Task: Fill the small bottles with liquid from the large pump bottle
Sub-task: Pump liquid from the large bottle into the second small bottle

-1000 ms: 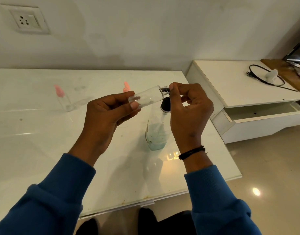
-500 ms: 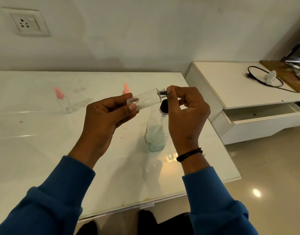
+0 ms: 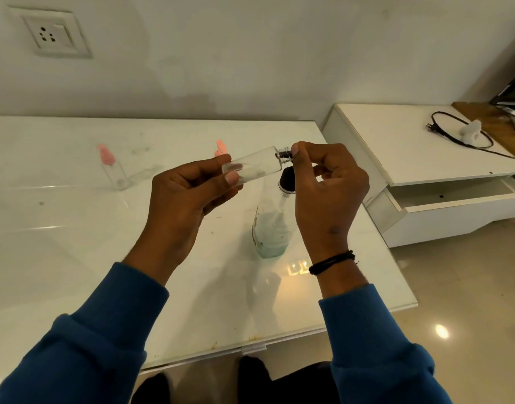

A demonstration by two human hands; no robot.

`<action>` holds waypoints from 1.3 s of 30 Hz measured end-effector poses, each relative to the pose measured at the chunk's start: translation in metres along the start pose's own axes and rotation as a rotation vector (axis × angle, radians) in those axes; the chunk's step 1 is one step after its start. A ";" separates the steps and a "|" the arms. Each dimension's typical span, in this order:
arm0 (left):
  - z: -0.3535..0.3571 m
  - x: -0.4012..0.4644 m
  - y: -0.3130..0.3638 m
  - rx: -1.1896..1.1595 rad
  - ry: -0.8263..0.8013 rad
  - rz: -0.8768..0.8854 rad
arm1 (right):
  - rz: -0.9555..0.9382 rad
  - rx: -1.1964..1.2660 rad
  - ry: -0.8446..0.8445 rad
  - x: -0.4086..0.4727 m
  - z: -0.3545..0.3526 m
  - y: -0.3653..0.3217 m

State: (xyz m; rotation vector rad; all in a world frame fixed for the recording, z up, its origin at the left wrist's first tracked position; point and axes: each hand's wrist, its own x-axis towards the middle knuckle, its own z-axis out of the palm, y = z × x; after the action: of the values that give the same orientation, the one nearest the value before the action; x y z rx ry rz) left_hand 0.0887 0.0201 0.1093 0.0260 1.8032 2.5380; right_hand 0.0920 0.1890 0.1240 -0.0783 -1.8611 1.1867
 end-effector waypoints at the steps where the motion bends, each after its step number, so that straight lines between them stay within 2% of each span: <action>1: 0.000 0.000 0.000 -0.004 0.004 0.002 | 0.014 0.017 -0.003 -0.002 0.001 0.001; 15: 0.002 -0.002 0.000 -0.026 0.024 -0.010 | 0.050 0.038 0.002 -0.007 0.003 0.006; 39: 0.002 -0.002 -0.001 -0.033 0.021 -0.018 | -0.020 -0.006 0.009 -0.003 0.000 0.005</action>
State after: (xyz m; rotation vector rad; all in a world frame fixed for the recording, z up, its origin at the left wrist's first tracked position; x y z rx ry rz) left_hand 0.0909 0.0227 0.1091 -0.0171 1.7603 2.5646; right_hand 0.0918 0.1900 0.1183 -0.0678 -1.8540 1.1648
